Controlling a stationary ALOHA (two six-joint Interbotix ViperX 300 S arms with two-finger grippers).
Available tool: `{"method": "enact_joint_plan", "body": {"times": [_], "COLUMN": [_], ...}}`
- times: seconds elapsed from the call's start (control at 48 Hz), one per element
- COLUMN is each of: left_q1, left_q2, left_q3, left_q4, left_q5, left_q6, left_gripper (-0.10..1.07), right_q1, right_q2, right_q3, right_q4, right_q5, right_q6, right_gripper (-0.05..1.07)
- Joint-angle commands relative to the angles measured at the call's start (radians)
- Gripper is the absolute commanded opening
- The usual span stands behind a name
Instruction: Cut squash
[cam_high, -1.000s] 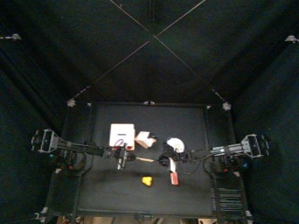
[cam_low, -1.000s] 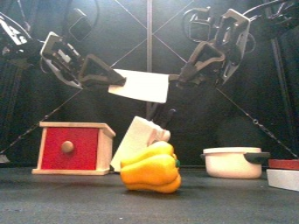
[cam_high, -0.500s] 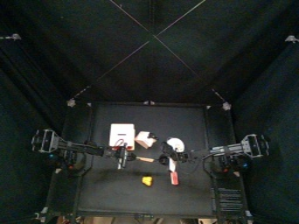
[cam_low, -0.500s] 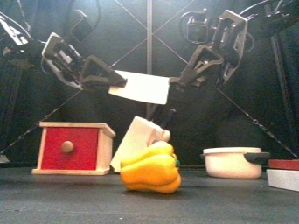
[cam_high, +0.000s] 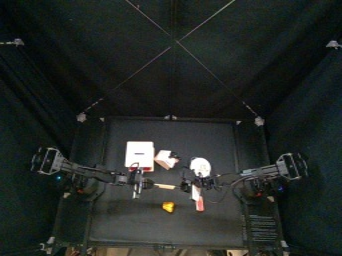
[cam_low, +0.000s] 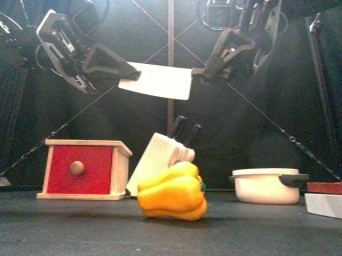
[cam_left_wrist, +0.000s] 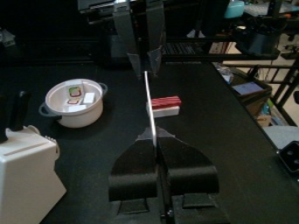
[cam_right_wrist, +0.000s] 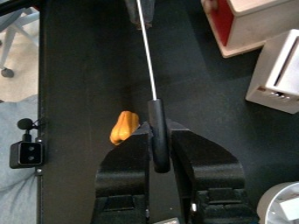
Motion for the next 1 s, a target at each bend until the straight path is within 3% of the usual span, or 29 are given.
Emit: {"method": "enact_joint_plan", "body": {"times": [0.0, 0.292, 0.438, 0.688, 0.979], "left_q1": [-0.054, -0.204, -0.25, -0.296, -0.304], "left_q2": [-0.015, 0.018, 0.064, 0.153, 0.222], "left_q3": [-0.015, -0.02, -0.04, -0.064, -0.054], "left_q4": [-0.074, -0.434, -0.557, -0.578, -0.549], "left_q5": [-0.005, -0.026, -0.06, -0.098, -0.137], "left_q6": [0.075, 0.37, 0.454, 0.471, 0.472], "left_gripper": [0.13, 0.13, 0.13, 0.13, 0.13], "right_q1": [0.015, 0.064, 0.087, 0.135, 0.176], "right_q2": [-0.014, 0.015, 0.052, 0.127, 0.179], "right_q3": [-0.037, -0.069, -0.095, -0.147, -0.164], "right_q4": [-0.002, 0.026, 0.054, 0.061, 0.095], "right_q5": [0.015, 0.097, 0.144, 0.249, 0.258], "right_q6": [0.002, 0.012, 0.014, 0.015, 0.018], "right_gripper": [0.47, 0.47, 0.47, 0.47, 0.47]}}
